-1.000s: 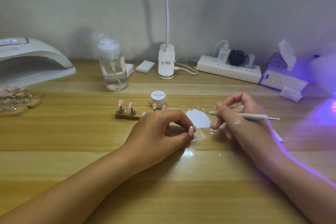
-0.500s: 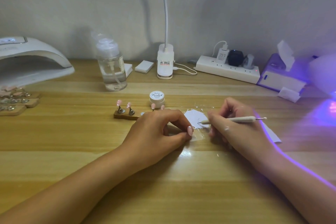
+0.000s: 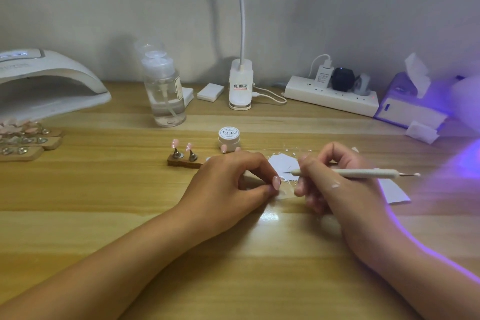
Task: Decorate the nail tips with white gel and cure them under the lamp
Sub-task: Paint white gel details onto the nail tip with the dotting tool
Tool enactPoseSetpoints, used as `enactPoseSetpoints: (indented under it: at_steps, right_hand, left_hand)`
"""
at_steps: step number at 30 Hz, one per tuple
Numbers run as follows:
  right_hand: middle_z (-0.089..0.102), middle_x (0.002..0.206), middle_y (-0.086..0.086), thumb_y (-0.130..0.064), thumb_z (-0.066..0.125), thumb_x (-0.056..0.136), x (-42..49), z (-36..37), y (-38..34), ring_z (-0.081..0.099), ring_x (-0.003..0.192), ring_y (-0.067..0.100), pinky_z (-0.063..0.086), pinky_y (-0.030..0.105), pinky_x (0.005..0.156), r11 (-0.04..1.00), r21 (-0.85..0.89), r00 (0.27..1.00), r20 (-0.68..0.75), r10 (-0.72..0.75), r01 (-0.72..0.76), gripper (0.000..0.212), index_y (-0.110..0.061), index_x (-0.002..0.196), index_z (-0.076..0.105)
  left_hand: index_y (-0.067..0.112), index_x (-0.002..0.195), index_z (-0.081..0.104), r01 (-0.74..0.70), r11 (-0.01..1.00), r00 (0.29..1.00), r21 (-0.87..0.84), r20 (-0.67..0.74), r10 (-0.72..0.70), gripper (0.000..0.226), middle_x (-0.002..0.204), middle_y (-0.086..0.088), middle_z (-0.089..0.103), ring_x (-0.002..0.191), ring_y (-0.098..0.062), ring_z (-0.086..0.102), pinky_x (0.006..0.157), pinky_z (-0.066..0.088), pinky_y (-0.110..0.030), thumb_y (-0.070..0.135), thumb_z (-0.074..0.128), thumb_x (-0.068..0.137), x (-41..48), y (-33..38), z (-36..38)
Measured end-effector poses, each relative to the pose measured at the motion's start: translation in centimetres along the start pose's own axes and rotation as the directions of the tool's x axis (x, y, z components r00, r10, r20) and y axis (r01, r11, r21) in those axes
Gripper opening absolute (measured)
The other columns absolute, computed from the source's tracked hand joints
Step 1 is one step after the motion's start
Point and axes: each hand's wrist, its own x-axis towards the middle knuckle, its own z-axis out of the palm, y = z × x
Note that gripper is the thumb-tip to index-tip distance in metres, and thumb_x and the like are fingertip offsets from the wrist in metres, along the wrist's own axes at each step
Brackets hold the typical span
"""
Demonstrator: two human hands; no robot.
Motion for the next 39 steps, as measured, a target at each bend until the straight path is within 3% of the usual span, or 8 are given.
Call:
enactPoseSetpoints:
  at_steps: [3,7,10,17,28,33,36,39]
  right_hand:
    - [0.064,0.05,0.011,-0.005,0.063,0.085,-0.1,0.1,-0.1,0.049,0.036,0.011,0.037,0.016,0.038,0.999,-0.039,1.0,0.009,-0.013,0.013,0.033,-0.016,0.061,0.043]
    - [0.066,0.053,0.013,-0.006,0.063,0.085,-0.3,0.2,-0.2,0.052,0.04,0.012,0.041,0.017,0.041,0.999,-0.032,0.999,0.029,-0.021,0.022,0.03,-0.015,0.063,0.043]
    - [0.068,0.055,0.013,-0.007,0.064,0.088,-0.2,0.3,-0.1,0.055,0.042,0.013,0.044,0.018,0.043,1.0,-0.023,0.999,0.033,-0.018,0.018,0.03,-0.013,0.066,0.044]
    - [0.067,0.055,0.014,-0.008,0.065,0.088,-0.1,0.4,0.0,0.055,0.041,0.013,0.044,0.019,0.043,1.0,-0.01,0.999,0.031,-0.023,0.024,0.03,-0.012,0.066,0.045]
    - [0.067,0.054,0.013,-0.006,0.064,0.09,-0.1,0.4,0.0,0.054,0.04,0.013,0.043,0.018,0.042,0.999,-0.01,0.999,0.032,-0.043,0.043,0.031,-0.011,0.067,0.044]
    - [0.065,0.053,0.011,-0.011,0.066,0.091,0.1,0.1,0.0,0.05,0.038,0.012,0.04,0.017,0.039,0.993,0.045,0.993,-0.043,-0.105,0.107,0.041,-0.025,0.056,0.049]
    - [0.057,0.048,0.007,-0.025,0.069,0.086,1.0,-0.8,0.1,0.041,0.038,0.008,0.033,0.017,0.039,0.976,-0.055,0.965,-0.144,-0.218,0.212,0.033,-0.026,0.061,0.047]
    - [0.061,0.055,0.011,-0.034,0.074,0.086,2.1,-1.9,0.6,0.04,0.04,0.002,0.03,0.017,0.042,0.921,-0.347,0.963,-0.131,-0.236,0.178,0.036,-0.019,0.068,0.046]
  left_hand:
    - [0.03,0.077,0.068,0.005,1.0,1.0,0.011,0.001,-0.005,0.017,0.054,0.039,0.051,0.045,0.002,0.045,0.06,0.036,-0.018,0.016,0.076,0.083,0.0,0.0,0.0]
    - [0.032,0.076,0.067,0.003,1.0,1.0,0.013,-0.002,-0.003,0.018,0.055,0.039,0.052,0.045,0.0,0.043,0.059,0.035,-0.02,0.017,0.076,0.083,0.1,0.1,0.0]
    - [0.031,0.076,0.067,0.008,1.0,1.0,0.005,-0.001,-0.008,0.019,0.055,0.038,0.051,0.045,-0.001,0.043,0.072,0.042,-0.03,0.017,0.076,0.083,0.0,0.0,0.1]
    - [0.029,0.077,0.068,-0.006,1.0,1.0,0.026,-0.005,0.006,0.016,0.055,0.039,0.051,0.044,0.0,0.042,0.053,0.029,-0.012,0.016,0.076,0.083,0.1,-0.2,0.1]
    - [0.029,0.077,0.068,-0.013,1.0,1.0,0.015,-0.008,0.013,0.017,0.055,0.04,0.05,0.044,0.0,0.042,0.054,0.031,-0.012,0.015,0.077,0.082,0.1,-0.2,0.1]
    - [0.031,0.076,0.067,-0.012,1.0,1.0,0.0,-0.013,0.012,0.02,0.055,0.041,0.051,0.044,0.001,0.043,0.058,0.036,-0.015,0.014,0.076,0.082,0.0,-0.1,0.1]
    - [0.031,0.076,0.067,0.008,1.0,1.0,-0.016,-0.013,-0.008,0.019,0.055,0.041,0.051,0.044,0.001,0.044,0.08,0.042,-0.025,0.014,0.075,0.083,-0.1,-0.1,0.2]
    - [0.03,0.076,0.068,0.013,1.0,1.0,-0.018,-0.013,-0.013,0.019,0.054,0.041,0.05,0.043,0.001,0.044,0.081,0.035,-0.018,0.014,0.075,0.084,-0.1,0.0,0.3]
